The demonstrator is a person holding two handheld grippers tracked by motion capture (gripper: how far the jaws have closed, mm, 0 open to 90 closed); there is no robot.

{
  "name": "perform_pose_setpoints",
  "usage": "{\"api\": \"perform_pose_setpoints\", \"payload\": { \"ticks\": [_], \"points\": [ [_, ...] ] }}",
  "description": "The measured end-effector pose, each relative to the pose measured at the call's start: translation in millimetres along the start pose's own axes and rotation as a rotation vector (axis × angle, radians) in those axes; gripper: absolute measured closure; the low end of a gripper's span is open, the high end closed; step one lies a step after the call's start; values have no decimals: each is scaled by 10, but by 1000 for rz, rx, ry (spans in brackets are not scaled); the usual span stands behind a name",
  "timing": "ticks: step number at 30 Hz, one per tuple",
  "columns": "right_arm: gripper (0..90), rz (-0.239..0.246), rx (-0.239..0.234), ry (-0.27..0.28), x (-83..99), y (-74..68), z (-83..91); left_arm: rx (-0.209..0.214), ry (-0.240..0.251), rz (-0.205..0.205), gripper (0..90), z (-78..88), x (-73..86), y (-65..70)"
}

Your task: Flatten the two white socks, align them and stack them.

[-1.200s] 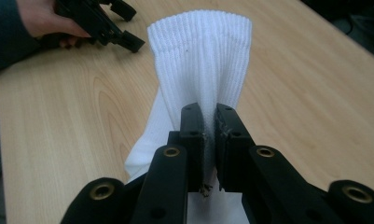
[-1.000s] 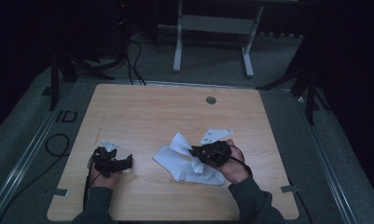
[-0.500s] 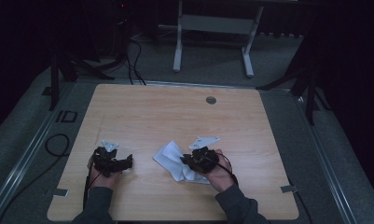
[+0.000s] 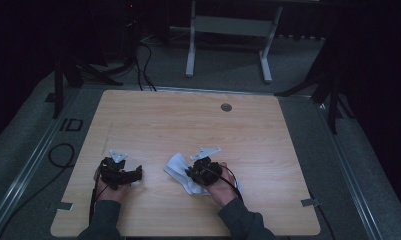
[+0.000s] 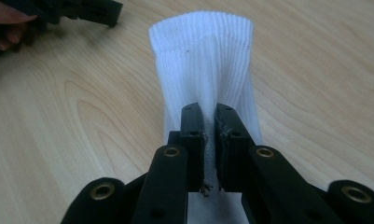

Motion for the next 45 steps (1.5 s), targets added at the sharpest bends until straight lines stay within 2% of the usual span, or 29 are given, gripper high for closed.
{"api": "perform_pose_setpoints", "payload": {
  "ticks": [6, 10, 19, 24, 26, 28, 30, 34, 38, 41, 45],
  "points": [
    [811, -22, 12, -21, 73, 64, -141, 0, 1, 1, 90, 1, -2, 9],
    [665, -23, 31, -44, 107, 97, -209, 2, 1, 0, 90, 3, -3, 28],
    [663, -2, 39, -69, 137, 104, -254, 16, 6, -17, 94, 19, 0, 68],
    [655, 21, 14, -82, 146, 97, -259, 11, 11, -9, 160, 61, 11, 100],
    [655, 38, -3, -92, 151, 86, -259, 12, 11, -6, 221, 90, 8, 125],
    [656, 47, -13, -99, 155, 71, -260, 8, 7, -1, 377, 133, 7, 149],
    [656, 55, -22, -104, 158, 61, -261, 16, -5, -14, 480, 167, 12, 178],
    [656, 71, -38, -105, 163, 52, -263, 78, -3, -50, 639, 232, 12, 294],
    [656, 79, -43, -103, 168, 46, -263, 138, 50, -104, 747, 359, -45, 471],
    [657, 88, -50, -105, 171, 26, -269, 186, 93, -126, 799, 466, -102, 623],
    [657, 106, -59, -112, 176, -12, -281, 242, 117, -181, 843, 553, -109, 845]
  ]
}}
Point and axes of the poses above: each handheld gripper's, and its own axes: z roughly backward along the jaws, x roughly out of its underside, y roughly to its right, the point moved 8 cm from there along -z, roughly forward along the jaws, and after that the axes turned 13 degrees about -x, right-handed, at the moved point
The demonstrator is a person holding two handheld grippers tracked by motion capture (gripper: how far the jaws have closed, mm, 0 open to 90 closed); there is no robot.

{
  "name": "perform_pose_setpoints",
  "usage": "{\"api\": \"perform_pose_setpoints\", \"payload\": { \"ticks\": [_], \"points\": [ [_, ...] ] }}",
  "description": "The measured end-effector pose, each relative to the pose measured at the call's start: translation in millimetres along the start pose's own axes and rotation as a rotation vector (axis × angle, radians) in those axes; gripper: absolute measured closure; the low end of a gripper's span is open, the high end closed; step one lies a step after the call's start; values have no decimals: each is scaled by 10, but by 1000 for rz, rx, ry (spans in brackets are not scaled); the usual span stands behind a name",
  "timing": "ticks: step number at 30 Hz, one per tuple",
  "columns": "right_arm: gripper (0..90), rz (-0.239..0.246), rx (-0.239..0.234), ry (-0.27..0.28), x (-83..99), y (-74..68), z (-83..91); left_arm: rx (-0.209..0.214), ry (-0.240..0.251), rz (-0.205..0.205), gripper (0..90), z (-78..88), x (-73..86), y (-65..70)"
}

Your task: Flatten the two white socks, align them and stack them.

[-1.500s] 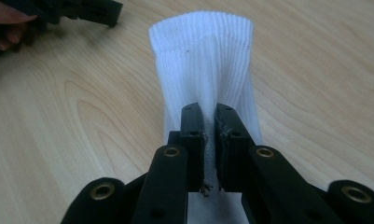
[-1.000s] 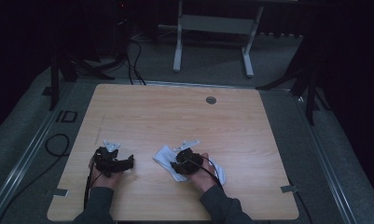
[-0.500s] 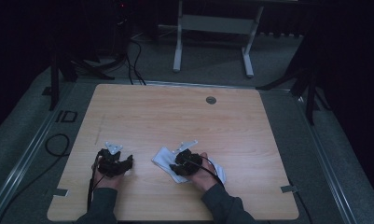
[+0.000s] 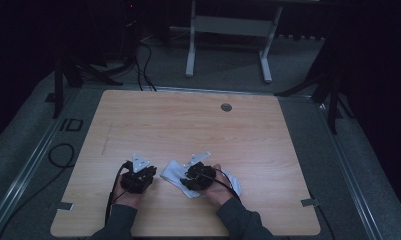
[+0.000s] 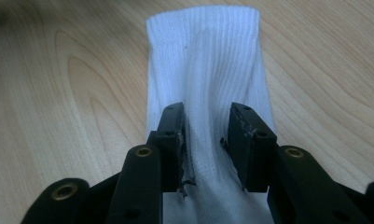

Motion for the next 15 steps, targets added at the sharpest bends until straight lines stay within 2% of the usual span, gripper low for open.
{"api": "perform_pose_setpoints", "payload": {
  "ticks": [2, 3, 5, 6, 8, 11, 15],
  "points": [
    [658, 4, 2, 0, -2, -7, -5, 22, 8, -32, 844, 3, -15, 110],
    [658, 4, 2, 0, -2, -7, -5, 22, 8, -32, 844, 3, -15, 110],
    [657, 9, -6, -1, -3, -21, -10, 35, 17, -70, 844, -19, -39, 227],
    [658, 12, -8, 0, -4, -26, -13, 36, 12, -74, 843, -40, -41, 252],
    [657, 16, -12, -1, -7, -38, -19, 38, -5, -83, 843, -95, -32, 283],
    [657, 20, -15, 2, -7, -46, -25, 20, -29, -105, 843, -166, 3, 294],
    [644, 21, -26, 1, -6, -45, -21, 23, -40, -105, 859, -196, 17, 288]
  ]
}}
Point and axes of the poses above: each handheld gripper's, and its own axes: z roughly backward along the jaws, x roughly out of its underside, y roughly to its right, the point moved 8 cm from there along -z, roughly forward along the jaws, and after that the axes turned 13 degrees about -x, right-handed, at the moved point
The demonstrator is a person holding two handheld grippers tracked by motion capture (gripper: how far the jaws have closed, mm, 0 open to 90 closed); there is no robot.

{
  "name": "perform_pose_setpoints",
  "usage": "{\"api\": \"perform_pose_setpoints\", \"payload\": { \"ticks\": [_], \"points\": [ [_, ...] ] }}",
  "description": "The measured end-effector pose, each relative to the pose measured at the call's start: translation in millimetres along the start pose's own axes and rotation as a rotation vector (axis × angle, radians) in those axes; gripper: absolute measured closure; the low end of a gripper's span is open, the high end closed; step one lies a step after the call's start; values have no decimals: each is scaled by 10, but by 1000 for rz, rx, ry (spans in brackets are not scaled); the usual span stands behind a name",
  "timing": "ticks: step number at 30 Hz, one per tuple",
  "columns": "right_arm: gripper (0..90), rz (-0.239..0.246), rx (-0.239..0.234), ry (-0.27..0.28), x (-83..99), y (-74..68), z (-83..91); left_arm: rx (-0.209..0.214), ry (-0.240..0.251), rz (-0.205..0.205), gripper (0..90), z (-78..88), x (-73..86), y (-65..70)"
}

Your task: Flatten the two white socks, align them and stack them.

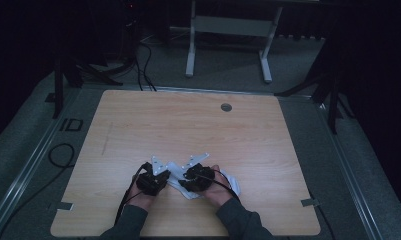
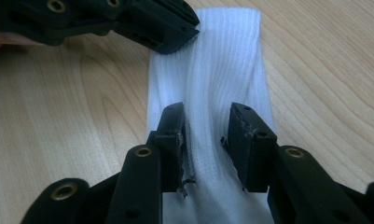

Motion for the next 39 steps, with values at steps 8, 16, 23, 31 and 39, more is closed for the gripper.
{"api": "perform_pose_setpoints", "payload": {
  "ticks": [8, 16, 23, 31, 39],
  "points": [
    [533, 7, 25, 9, -2, -8, 187, -8, -7, -6, 872, 5, 13, 14],
    [535, -50, 102, 74, 59, 168, 642, -14, -7, -13, 872, 11, 19, 19],
    [578, -135, 164, 115, 238, 298, 978, -18, -7, -11, 873, 12, 19, 23],
    [543, -234, 228, 101, 584, 380, 1038, -18, -9, -9, 873, 14, 23, 21],
    [716, -281, 229, 55, 742, 418, 942, -18, -8, -9, 872, 18, 27, 24]
  ]
}}
Point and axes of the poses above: each handheld gripper's, and its own axes: z roughly backward along the jaws, x roughly out of its underside, y roughly to its right, the point moved 8 cm from there along -z, roughly forward along the jaws, and after that the axes turned 13 degrees about -x, right-handed, at the moved point
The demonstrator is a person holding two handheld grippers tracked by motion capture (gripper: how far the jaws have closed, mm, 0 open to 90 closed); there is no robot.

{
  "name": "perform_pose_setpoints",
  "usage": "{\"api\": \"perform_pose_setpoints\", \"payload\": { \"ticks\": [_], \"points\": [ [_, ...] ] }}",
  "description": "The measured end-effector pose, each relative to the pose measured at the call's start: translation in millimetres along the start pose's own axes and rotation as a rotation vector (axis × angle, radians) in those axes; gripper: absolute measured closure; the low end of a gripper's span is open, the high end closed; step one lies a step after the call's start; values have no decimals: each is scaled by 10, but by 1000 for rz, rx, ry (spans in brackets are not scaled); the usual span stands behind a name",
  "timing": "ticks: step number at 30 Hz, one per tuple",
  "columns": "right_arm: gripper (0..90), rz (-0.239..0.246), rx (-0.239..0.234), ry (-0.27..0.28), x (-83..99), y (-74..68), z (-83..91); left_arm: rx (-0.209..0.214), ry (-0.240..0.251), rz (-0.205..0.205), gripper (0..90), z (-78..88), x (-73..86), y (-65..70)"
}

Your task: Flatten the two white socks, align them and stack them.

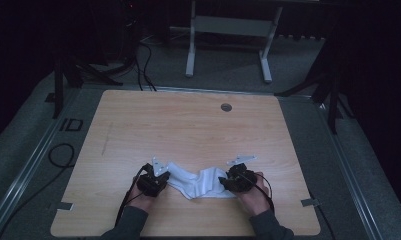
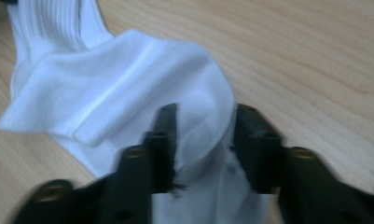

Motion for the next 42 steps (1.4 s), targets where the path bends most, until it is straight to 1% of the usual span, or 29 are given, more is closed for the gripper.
{"api": "perform_pose_setpoints", "payload": {
  "ticks": [2, 4, 5, 8, 12, 14, 17, 18, 20, 21, 22, 23, 24, 25, 26, 31, 32, 33, 34, 35, 37, 38, 39, 40, 41, 42],
  "points": [
    [799, 17, -1, -6, 20, -15, 22, -3, 0, -5, 872, 1, 0, 3],
    [843, 30, -1, -6, 38, -21, 60, -5, -4, -16, 873, 4, 4, -2],
    [848, 36, -2, -5, 45, -18, 80, -4, -4, -16, 873, 4, 4, -2],
    [857, 34, -3, -6, 73, 0, 127, -8, -2, -14, 873, 5, 3, 4],
    [860, 23, -8, 6, 104, 34, 201, -11, -2, -16, 873, 6, 3, 6],
    [865, 22, -10, 1, 132, 56, 233, -10, -3, -17, 873, 6, 3, 4],
    [865, 13, -11, -14, 193, 115, 264, -8, -3, -15, 873, 6, 4, 4],
    [865, 13, -11, -14, 193, 115, 264, -8, -3, -16, 873, 6, 4, 3],
    [866, -7, -16, -22, 266, 189, 289, -3, -5, -16, 873, 8, 6, 1],
    [866, -7, -16, -22, 266, 189, 289, -3, -5, -16, 873, 8, 6, 1],
    [866, -15, -15, -23, 300, 225, 304, -3, -6, -18, 873, 8, 6, -1],
    [866, -15, -15, -23, 300, 225, 304, -3, -6, -17, 873, 8, 6, -1],
    [866, -25, -14, -23, 329, 268, 325, -3, -6, -20, 873, 8, 7, -2],
    [866, -25, -14, -23, 329, 268, 325, -3, -7, -20, 873, 8, 7, -2],
    [860, -33, -12, -19, 346, 306, 348, -3, -7, -19, 873, 8, 7, -2],
    [844, -27, -30, -1, 341, 309, 384, -1, -10, -14, 873, 9, 6, -2],
    [828, -17, -32, 2, 334, 307, 385, -1, -9, -4, 872, 9, 4, 4],
    [828, -17, -32, 2, 334, 307, 385, -1, -11, -5, 872, 12, 6, 3],
    [800, -20, -30, 12, 323, 311, 387, -1, -13, -4, 872, 15, 7, 4],
    [800, -20, -30, 12, 323, 311, 387, -1, -15, -5, 872, 18, 10, 4],
    [735, -23, -34, 31, 306, 317, 404, 0, -18, -3, 870, 24, 13, 4],
    [699, -23, -34, 50, 290, 319, 420, 3, -17, -1, 867, 27, 14, 6],
    [699, -23, -34, 50, 290, 319, 420, 3, -17, -1, 858, 27, 14, 6],
    [635, -27, -22, 94, 251, 341, 486, 18, -10, 5, 811, 33, 14, 14],
    [615, -17, 5, 96, 245, 358, 501, 32, -6, 9, 776, 40, 15, 19],
    [615, -17, 5, 96, 245, 358, 501, 49, -2, 12, 776, 45, 14, 24]
  ]
}}
Point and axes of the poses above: each handheld gripper's, and its own axes: z roughly backward along the jaws, x roughly out of its underside, y roughly to its right, the point moved 8 cm from there along -z, roughly forward along the jaws, and after that the axes turned 13 degrees about -x, right-handed, at the moved point
